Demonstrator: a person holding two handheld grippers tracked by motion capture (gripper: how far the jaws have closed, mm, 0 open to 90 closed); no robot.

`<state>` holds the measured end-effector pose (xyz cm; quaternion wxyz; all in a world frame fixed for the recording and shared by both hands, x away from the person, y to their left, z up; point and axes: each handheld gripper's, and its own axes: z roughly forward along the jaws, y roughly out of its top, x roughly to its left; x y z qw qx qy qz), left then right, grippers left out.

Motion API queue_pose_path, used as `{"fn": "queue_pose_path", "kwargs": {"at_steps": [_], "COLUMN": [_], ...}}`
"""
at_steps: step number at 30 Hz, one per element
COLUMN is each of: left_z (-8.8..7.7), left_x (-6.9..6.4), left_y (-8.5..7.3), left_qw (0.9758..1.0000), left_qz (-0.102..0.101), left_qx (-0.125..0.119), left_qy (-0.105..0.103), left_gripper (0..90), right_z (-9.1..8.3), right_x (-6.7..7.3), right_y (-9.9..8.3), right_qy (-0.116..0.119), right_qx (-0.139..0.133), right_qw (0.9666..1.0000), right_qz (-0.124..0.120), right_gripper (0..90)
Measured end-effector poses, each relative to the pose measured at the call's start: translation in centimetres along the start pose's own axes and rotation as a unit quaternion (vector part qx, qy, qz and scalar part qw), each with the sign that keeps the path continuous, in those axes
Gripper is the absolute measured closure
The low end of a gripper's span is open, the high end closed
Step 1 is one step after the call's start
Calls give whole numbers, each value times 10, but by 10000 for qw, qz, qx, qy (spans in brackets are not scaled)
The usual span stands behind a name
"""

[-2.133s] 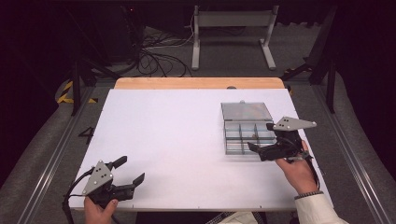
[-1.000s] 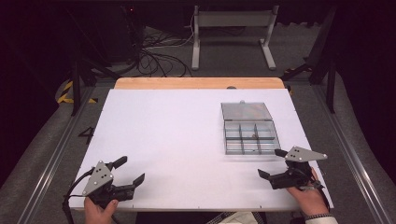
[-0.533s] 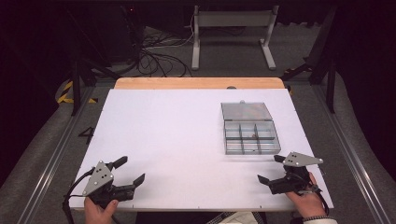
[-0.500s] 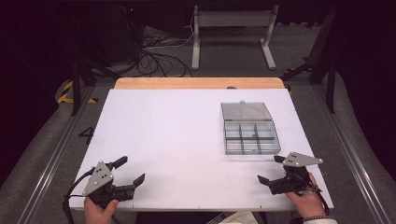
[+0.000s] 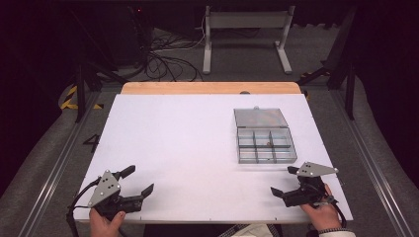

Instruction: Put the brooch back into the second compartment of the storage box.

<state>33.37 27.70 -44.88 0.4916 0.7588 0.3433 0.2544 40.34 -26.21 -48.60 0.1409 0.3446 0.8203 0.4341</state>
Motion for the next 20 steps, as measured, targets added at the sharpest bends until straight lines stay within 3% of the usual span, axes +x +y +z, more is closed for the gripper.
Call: {"fn": "queue_pose_path", "kwargs": {"at_steps": [6, 12, 20], "left_z": [0, 0, 1], "left_x": [0, 0, -1], "left_y": [0, 0, 0], "left_qw": [10000, 9999, 10000], "left_qz": [34, 99, 40], "left_qx": [-5, -31, -40], "left_qy": [27, 4, 4], "left_gripper": [164, 161, 161], "right_z": [-2, -2, -2], "right_x": [1, 1, 0], "right_y": [0, 0, 0], "right_qy": [-149, -167, -173], "right_qx": [-82, -70, -62], "right_qw": [9998, 9998, 9998], "right_qz": [-79, -93, -82], "right_gripper": [0, 0, 0]}}
